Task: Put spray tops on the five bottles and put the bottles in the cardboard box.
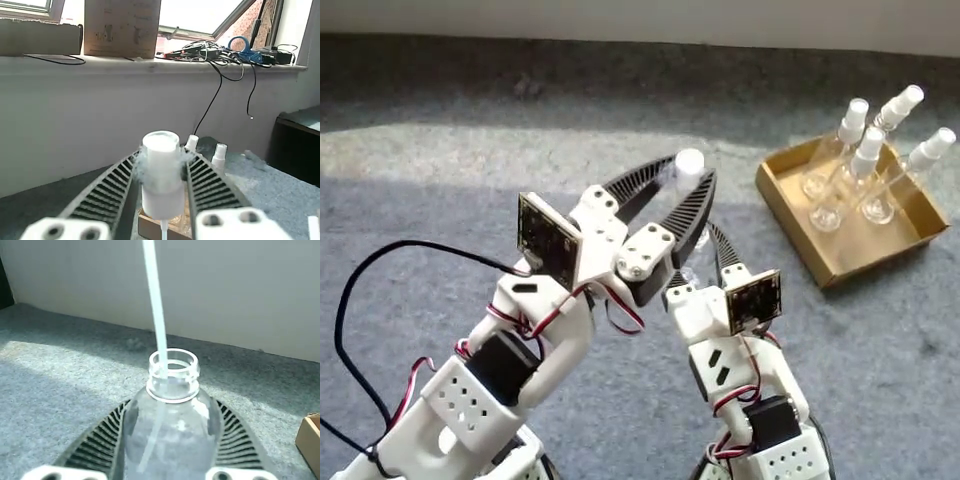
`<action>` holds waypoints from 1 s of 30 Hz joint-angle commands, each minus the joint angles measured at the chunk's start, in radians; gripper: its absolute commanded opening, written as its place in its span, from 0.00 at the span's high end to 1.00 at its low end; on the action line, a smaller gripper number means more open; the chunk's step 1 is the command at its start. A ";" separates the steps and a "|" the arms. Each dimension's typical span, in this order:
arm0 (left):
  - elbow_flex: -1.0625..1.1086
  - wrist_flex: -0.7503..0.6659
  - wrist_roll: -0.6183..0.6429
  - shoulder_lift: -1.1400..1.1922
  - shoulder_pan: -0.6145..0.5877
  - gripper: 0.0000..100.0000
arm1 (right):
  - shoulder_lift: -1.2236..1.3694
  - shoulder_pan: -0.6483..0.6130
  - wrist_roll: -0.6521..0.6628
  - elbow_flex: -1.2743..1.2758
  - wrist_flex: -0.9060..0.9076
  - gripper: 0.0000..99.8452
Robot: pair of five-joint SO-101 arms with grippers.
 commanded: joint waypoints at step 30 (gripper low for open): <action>0.223 -0.021 -0.015 -0.067 0.045 1.00 | -0.007 -0.004 -0.002 0.116 0.005 0.87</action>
